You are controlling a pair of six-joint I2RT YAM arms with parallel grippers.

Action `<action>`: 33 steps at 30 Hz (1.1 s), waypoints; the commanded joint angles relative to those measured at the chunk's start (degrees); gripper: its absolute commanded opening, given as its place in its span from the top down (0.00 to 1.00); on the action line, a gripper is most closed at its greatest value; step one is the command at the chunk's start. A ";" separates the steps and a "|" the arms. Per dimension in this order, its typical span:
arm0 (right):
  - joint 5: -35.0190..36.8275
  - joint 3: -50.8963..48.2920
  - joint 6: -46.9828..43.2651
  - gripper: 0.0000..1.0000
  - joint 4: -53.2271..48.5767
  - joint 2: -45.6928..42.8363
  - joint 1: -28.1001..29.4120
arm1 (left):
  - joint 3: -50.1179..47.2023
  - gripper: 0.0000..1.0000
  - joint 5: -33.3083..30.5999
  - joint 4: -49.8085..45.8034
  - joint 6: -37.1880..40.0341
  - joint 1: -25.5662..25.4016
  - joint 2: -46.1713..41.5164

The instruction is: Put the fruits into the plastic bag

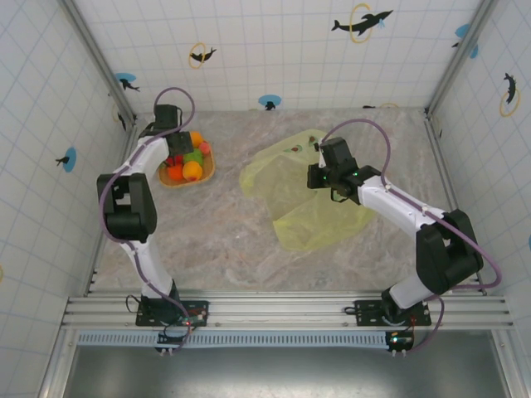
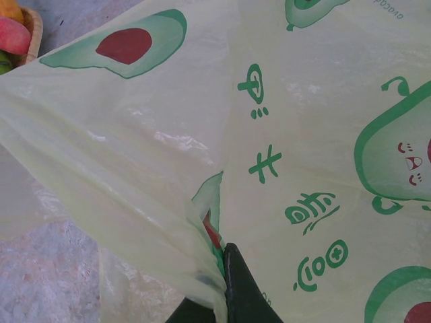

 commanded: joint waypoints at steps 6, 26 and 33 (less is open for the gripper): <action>-0.54 1.92 -0.59 1.00 1.65 0.36 -0.30 | 4.51 0.16 -1.31 -3.79 2.02 -0.05 4.00; -0.86 1.30 -0.70 1.00 1.94 0.17 -0.44 | 6.47 0.35 -2.23 -4.83 2.02 -0.08 6.11; -1.05 1.43 -0.63 1.00 1.88 0.18 -0.44 | 6.66 0.44 -2.60 -4.30 1.44 -0.08 2.95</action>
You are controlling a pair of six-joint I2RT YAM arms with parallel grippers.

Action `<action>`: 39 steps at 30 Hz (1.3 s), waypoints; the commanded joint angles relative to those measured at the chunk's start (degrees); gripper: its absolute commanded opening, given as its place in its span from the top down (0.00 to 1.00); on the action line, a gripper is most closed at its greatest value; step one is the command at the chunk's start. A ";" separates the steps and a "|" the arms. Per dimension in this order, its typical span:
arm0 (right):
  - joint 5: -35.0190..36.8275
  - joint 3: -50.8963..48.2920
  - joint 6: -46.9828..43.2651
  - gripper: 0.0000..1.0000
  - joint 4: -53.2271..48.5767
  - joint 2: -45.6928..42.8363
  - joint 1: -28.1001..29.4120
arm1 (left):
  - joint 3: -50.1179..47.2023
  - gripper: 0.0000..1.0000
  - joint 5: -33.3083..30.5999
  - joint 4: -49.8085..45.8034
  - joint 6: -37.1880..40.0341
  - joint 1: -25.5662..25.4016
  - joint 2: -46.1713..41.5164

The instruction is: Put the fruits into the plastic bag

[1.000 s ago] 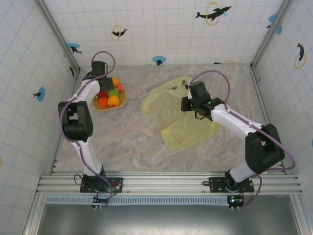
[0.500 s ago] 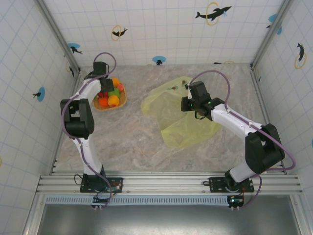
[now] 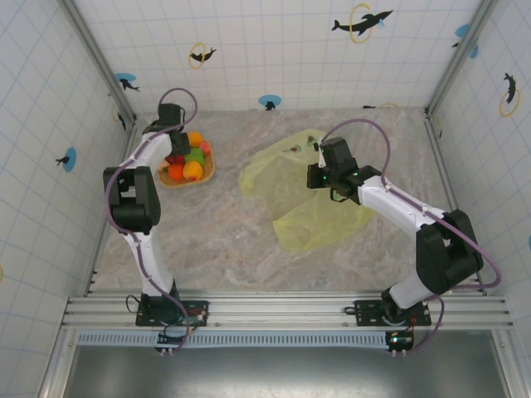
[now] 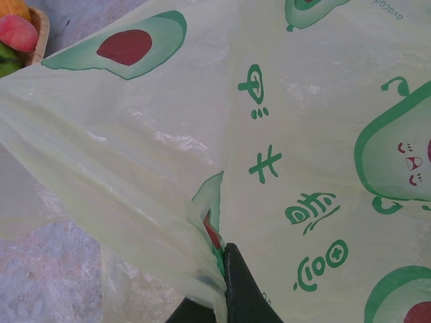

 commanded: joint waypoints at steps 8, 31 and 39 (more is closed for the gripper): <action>-0.21 1.83 0.22 1.00 1.39 -0.10 -0.88 | -5.86 0.50 6.54 2.69 -5.26 -0.31 -16.06; -13.54 8.51 5.12 1.00 -5.25 3.28 -3.83 | -58.19 0.56 12.29 36.50 -22.55 -46.91 -52.88; -20.24 6.26 8.47 1.00 -4.44 -1.16 -4.34 | -53.39 0.56 4.97 41.18 -17.95 -46.93 -40.38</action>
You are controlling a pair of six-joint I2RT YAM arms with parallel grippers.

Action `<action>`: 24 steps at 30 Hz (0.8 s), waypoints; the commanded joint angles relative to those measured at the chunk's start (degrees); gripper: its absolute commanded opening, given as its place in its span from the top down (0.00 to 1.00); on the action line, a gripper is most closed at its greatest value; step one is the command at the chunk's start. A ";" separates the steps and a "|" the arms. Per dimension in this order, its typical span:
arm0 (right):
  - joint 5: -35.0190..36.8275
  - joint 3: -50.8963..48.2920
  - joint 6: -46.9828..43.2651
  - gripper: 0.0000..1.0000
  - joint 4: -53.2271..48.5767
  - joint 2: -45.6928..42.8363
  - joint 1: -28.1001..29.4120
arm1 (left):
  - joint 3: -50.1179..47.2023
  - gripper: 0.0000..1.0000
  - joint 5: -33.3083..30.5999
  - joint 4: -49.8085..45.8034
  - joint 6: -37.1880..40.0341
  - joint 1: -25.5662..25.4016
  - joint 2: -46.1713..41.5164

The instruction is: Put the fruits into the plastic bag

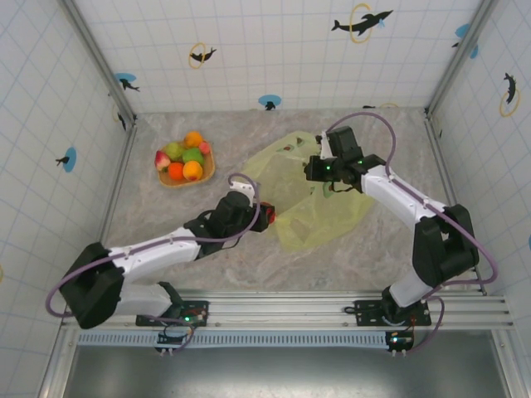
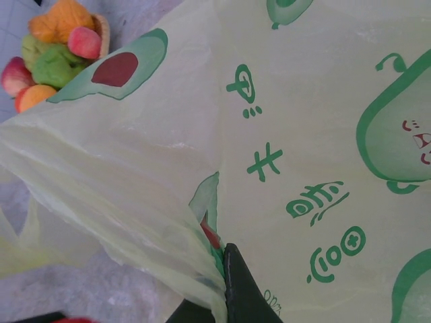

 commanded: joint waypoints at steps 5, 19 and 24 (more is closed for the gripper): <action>-10.13 -2.77 6.16 1.00 3.51 -6.71 -0.31 | 5.49 0.55 -3.57 9.05 5.06 -0.02 7.70; -20.04 -16.24 29.57 1.00 29.31 -15.41 0.74 | 5.51 0.51 0.81 21.65 0.03 -0.04 11.69; -19.05 -25.04 41.34 1.00 42.69 -18.99 1.96 | 4.26 0.48 -0.57 24.16 0.43 0.00 14.78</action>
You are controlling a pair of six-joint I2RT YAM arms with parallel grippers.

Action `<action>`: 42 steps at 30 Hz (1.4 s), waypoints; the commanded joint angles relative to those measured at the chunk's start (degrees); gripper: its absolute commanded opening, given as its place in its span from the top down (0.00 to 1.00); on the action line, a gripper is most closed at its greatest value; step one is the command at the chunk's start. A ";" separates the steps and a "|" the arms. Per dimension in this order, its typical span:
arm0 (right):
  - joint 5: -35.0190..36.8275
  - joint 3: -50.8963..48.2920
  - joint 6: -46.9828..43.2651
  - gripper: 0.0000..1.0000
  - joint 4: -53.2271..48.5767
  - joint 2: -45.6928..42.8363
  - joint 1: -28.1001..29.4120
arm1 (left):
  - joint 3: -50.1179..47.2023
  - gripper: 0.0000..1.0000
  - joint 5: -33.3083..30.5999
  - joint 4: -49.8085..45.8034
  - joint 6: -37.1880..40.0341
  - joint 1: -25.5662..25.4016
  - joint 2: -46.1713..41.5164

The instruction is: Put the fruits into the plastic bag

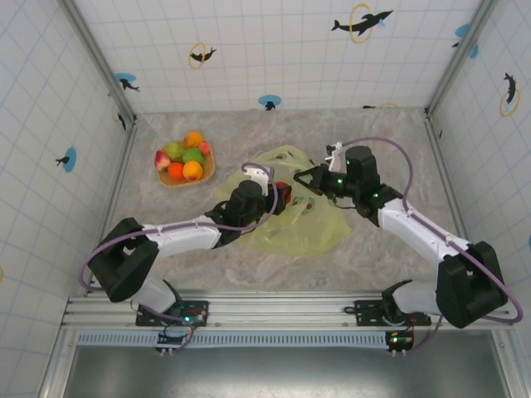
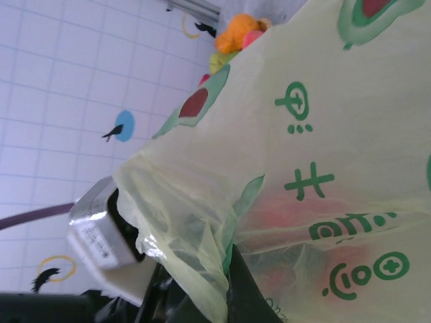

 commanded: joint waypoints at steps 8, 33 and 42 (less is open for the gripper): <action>-4.23 -6.73 11.50 1.00 17.27 0.13 0.47 | 2.02 0.41 6.40 10.47 -2.32 1.00 11.41; -3.28 0.24 -16.69 1.00 -10.17 8.10 -8.92 | -0.98 0.21 10.61 -8.73 2.31 2.51 -3.00; -3.09 0.85 -16.28 1.00 -8.65 10.48 -9.03 | -11.57 0.22 11.49 -20.86 -3.28 2.76 -18.54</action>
